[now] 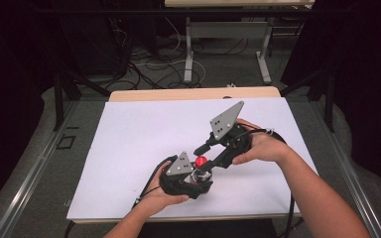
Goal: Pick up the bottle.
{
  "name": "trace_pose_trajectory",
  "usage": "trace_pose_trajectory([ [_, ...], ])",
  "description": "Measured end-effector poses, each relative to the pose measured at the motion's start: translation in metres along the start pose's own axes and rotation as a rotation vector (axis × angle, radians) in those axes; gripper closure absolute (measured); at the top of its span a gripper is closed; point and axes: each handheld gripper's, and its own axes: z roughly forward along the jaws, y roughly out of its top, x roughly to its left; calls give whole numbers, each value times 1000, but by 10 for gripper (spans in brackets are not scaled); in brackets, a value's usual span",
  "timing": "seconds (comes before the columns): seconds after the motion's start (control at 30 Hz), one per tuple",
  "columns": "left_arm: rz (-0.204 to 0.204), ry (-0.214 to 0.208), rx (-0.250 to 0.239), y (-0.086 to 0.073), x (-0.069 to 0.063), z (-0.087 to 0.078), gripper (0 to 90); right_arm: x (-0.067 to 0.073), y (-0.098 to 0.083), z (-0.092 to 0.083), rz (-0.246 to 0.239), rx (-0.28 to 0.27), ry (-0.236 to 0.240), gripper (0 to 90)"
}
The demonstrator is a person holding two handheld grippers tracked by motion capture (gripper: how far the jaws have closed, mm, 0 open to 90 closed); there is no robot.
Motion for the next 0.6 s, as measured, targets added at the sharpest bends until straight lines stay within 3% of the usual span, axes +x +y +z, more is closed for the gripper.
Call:
trace_pose_trajectory([
  [0.03,9,15,2,0,2,0,301,2,2,-2,17,-3,-29,443],
  [0.07,-7,21,1,0,2,0,301,6,3,-3,30,-8,-60,433],
  [0.2,-41,74,-11,-1,5,0,301,22,8,-6,166,-56,-272,377],
  [0.27,-74,92,-8,-1,4,-1,301,29,9,-8,260,-104,-377,443],
  [0.33,-100,122,-21,-1,4,-1,301,36,9,-8,386,-118,-489,428],
  [0.4,-112,153,-32,-1,2,0,300,41,10,-6,438,-107,-542,452],
  [0.47,-120,181,-23,0,0,1,301,45,11,-1,456,-108,-600,457],
  [0.6,-129,198,-21,-1,0,2,301,47,11,10,502,-88,-646,445],
])
